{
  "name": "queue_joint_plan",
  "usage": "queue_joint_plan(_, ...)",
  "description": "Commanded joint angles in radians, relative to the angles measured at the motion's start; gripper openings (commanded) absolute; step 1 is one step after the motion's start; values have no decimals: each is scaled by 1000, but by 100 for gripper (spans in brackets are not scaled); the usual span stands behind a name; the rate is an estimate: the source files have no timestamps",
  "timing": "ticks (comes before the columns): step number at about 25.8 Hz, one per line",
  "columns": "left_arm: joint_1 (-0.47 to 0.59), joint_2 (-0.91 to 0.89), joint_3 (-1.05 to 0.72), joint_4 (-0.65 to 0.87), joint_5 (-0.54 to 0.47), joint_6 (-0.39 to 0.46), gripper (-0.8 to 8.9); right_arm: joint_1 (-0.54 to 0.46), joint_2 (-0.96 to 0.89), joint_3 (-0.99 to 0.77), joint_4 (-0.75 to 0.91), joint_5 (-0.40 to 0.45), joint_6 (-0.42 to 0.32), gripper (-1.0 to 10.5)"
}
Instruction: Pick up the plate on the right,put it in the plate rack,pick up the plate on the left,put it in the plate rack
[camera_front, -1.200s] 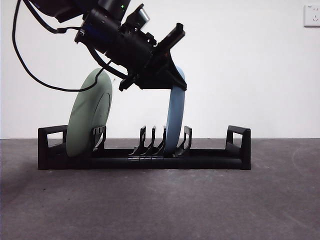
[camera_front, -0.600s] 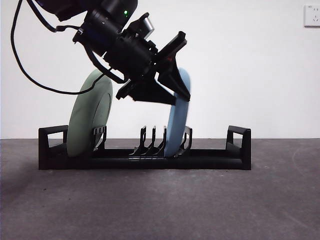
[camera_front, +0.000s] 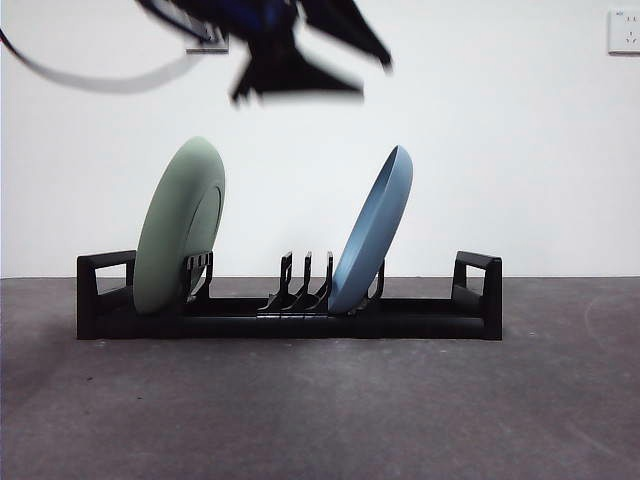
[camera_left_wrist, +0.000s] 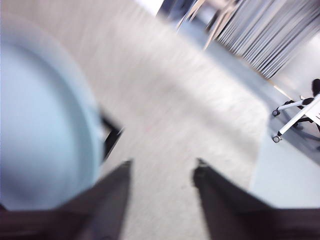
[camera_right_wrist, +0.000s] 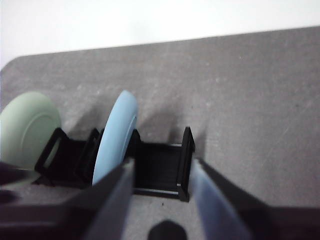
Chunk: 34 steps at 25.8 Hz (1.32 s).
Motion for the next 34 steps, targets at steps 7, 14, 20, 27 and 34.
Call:
queue_joint_plan(7,-2,-355,-2,-275,-381,262,-8,2,-3,-3,-26,-2,-73,-12)
queue_joint_plan(14,89,-658,-72,-470,-717,322,-8,56,-107,-109,129,10,-116,-12)
queue_joint_plan(20,142,-918,-339,-461,-719,299,-8,76,-318,-364,275,62,-115,-12)
queue_joint_plan(27,145,-1117,-560,-383,-718,272,-8,75,-513,-558,269,63,-117,-12)
queue_joint_plan(34,145,-1125,-560,-451,-713,270,-4,76,-516,-558,228,134,-115,2)
